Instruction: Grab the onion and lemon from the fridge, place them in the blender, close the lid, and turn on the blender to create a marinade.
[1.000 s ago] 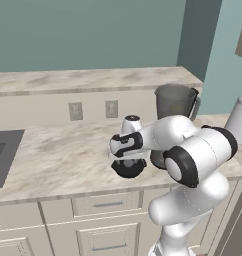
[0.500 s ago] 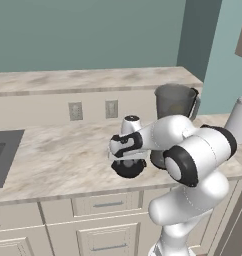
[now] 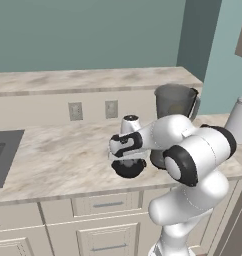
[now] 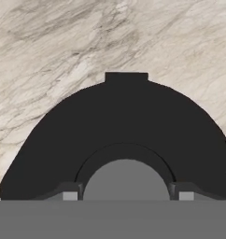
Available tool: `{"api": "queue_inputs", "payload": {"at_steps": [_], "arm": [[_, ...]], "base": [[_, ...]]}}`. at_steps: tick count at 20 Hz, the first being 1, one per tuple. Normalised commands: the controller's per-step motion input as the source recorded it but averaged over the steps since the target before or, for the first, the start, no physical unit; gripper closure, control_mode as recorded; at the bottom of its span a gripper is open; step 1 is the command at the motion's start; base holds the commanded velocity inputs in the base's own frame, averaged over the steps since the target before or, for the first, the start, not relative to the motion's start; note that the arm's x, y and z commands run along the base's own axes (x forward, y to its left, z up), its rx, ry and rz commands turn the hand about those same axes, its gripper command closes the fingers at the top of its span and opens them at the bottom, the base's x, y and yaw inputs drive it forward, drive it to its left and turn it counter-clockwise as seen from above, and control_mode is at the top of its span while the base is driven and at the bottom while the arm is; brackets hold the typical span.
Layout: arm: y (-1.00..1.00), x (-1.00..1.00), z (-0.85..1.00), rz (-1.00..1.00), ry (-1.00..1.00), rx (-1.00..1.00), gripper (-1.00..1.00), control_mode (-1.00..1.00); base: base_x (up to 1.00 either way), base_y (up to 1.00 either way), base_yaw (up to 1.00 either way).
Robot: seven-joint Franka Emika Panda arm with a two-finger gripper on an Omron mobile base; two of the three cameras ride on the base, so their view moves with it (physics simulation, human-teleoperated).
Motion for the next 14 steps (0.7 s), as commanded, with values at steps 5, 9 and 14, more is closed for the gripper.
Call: {"api": "queue_inputs", "payload": {"at_steps": [5,9,14], "arm": [[0.00,-0.12,0.03,0.00,0.00,0.00,1.00,-1.00],[0.00,-0.15,0.44,-0.01,-0.01,0.00,1.00,-1.00],[0.06,-0.04,0.89,-0.02,-0.03,-0.02,1.00,-1.00]], "base": [[0.00,0.00,0.00],[0.00,0.00,0.00],[0.00,0.00,0.00]]}}
